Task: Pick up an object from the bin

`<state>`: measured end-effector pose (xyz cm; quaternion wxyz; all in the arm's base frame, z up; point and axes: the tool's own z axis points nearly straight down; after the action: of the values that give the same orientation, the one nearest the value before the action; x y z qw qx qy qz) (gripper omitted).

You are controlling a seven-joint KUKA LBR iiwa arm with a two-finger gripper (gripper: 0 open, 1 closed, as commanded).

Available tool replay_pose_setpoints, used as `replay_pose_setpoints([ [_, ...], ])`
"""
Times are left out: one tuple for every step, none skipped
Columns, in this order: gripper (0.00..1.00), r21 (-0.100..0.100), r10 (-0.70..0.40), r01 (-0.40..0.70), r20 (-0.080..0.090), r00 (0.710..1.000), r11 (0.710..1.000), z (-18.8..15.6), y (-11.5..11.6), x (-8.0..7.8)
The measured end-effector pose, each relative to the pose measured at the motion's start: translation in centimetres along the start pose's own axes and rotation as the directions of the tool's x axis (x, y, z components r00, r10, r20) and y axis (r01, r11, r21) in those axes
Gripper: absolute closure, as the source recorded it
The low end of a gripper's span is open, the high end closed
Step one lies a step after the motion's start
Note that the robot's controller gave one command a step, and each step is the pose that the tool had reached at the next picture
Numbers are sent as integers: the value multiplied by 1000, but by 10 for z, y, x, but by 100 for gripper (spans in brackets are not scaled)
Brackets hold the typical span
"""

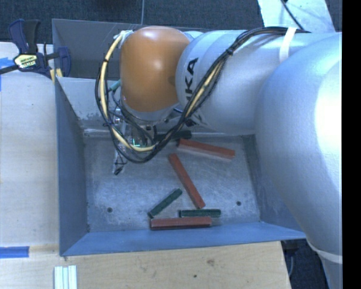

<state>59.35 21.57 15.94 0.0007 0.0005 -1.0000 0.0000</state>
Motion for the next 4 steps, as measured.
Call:
replay_pose_setpoints([
  [0,4,48,-48,-3,999,999,75,-63,-16],
  [0,4,34,-34,4,999,999,50,-130,-11],
  [0,1,-163,163,10,987,987,87,-198,-34],
  [0,1,-707,707,2,707,707,89,-245,-6],
])
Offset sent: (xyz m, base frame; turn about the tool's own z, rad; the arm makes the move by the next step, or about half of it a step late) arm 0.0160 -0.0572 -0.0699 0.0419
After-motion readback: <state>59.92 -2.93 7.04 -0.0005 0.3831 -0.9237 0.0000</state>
